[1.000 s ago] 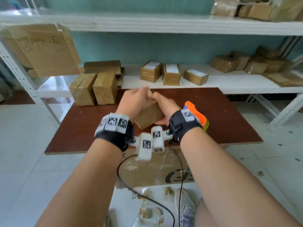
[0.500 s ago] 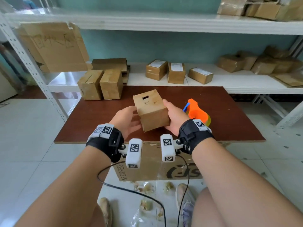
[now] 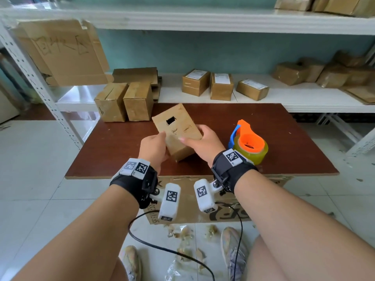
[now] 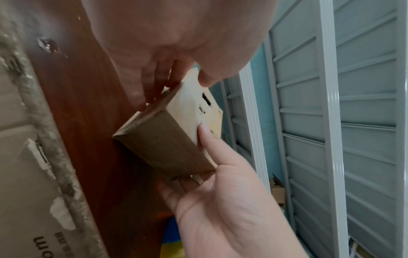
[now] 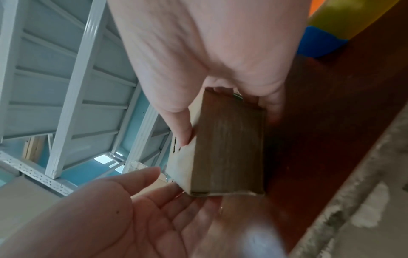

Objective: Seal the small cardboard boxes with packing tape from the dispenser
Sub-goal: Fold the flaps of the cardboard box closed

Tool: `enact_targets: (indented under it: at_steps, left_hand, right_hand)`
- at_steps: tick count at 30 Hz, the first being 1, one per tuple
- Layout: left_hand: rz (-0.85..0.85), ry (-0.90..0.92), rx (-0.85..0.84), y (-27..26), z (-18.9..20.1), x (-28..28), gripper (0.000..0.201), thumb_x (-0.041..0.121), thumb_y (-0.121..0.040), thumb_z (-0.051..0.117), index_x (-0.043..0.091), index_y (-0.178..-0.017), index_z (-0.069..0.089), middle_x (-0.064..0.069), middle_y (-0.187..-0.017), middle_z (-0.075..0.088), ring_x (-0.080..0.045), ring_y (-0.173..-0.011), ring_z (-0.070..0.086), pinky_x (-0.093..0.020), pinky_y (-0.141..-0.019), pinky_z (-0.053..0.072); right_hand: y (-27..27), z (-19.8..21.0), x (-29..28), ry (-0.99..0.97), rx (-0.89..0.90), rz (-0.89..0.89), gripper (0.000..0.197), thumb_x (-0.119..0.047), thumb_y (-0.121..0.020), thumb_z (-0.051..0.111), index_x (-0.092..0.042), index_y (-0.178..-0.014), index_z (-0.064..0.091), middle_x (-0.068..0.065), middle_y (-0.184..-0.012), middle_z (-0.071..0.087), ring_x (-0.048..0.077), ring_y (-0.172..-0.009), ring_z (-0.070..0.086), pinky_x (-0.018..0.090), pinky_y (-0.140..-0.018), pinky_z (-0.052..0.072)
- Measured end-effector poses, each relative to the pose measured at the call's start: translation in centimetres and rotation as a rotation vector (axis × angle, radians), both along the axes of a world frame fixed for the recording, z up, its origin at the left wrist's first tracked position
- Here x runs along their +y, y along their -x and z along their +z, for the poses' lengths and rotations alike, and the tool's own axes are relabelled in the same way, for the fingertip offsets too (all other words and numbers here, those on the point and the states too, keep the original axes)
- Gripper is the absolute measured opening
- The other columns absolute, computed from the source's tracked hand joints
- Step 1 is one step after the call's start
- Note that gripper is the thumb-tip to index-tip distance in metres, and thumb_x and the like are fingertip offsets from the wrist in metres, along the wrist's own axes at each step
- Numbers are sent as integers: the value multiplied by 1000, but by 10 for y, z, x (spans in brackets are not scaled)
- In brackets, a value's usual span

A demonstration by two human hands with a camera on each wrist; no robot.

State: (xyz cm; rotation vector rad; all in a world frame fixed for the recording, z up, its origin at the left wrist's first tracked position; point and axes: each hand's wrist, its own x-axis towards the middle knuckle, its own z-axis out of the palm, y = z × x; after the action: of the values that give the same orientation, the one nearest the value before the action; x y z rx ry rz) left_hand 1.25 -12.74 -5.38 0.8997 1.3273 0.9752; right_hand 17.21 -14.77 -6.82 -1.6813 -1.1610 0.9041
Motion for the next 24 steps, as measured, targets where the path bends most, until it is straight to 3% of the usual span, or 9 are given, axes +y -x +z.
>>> enact_targets:
  at_steps: [6,8,11,15,18,21,22,23,24]
  left_hand:
    - [-15,110,18,-6,-7,0,27,31,-109,56,5,-118,60,-13,-110,71,-29,-98,74,-39,-76,65]
    - [-49,93,111,-4,-11,1,30,30,-106,63,4,-119,58,-12,-114,67,-30,-102,74,-39,-76,65]
    - [-79,-31,220,0,-18,6,64,31,-103,70,9,-156,41,-3,-134,56,-24,-111,66,-46,-88,66]
    - [-155,-156,360,0,-25,13,32,29,-110,48,11,-125,68,-10,-113,72,-23,-95,63,-45,-97,58]
    - [-167,-190,345,-1,-31,15,36,27,-106,42,4,-100,69,-10,-87,59,-23,-82,52,-36,-76,42]
    - [-217,-269,478,-3,-35,10,55,52,-105,50,0,-103,69,3,-73,57,-29,-72,57,-32,-66,37]
    - [-234,-296,521,-4,-36,9,56,54,-105,50,1,-99,68,2,-72,60,-35,-74,59,-32,-63,36]
    - [-239,-323,540,-5,-37,9,54,53,-106,50,4,-90,66,9,-72,37,-38,-78,61,-32,-61,34]
    - [-238,-323,537,-6,-37,9,53,52,-107,50,5,-86,64,11,-117,36,-38,-80,63,-33,-61,33]
  right_hand:
    - [-9,1,4,79,72,-17,35,-38,-87,85,-24,-117,73,-6,-114,76,18,-113,70,35,-98,56]
    - [-15,-1,2,129,79,-13,55,-42,-88,83,-24,-137,65,-5,-137,68,21,-132,60,36,-106,50]
    - [-22,-3,2,106,7,-13,84,-44,-88,83,-25,-160,43,-4,-156,52,19,-141,51,39,-116,43]
    - [-15,0,-2,159,-132,82,58,-58,-81,83,-25,-127,71,-9,-117,74,14,-110,68,35,-96,55]
    - [-8,-5,-8,165,-94,100,54,-66,-78,82,-31,-119,78,-17,-110,78,9,-105,71,37,-100,56]
    - [-9,-8,-13,109,-54,8,43,-69,-74,83,-33,-98,84,-18,-91,80,7,-94,74,38,-95,60]
    - [-11,-10,-13,94,-58,-22,43,-71,-72,83,-33,-93,84,-18,-88,80,7,-92,74,38,-93,61]
    - [-12,-11,-12,90,-65,-37,45,-72,-71,83,-32,-90,84,-17,-86,80,8,-91,74,38,-93,61]
    - [-12,-12,-12,91,-72,-42,48,-74,-70,82,-31,-90,84,-15,-87,80,8,-91,74,38,-92,61]
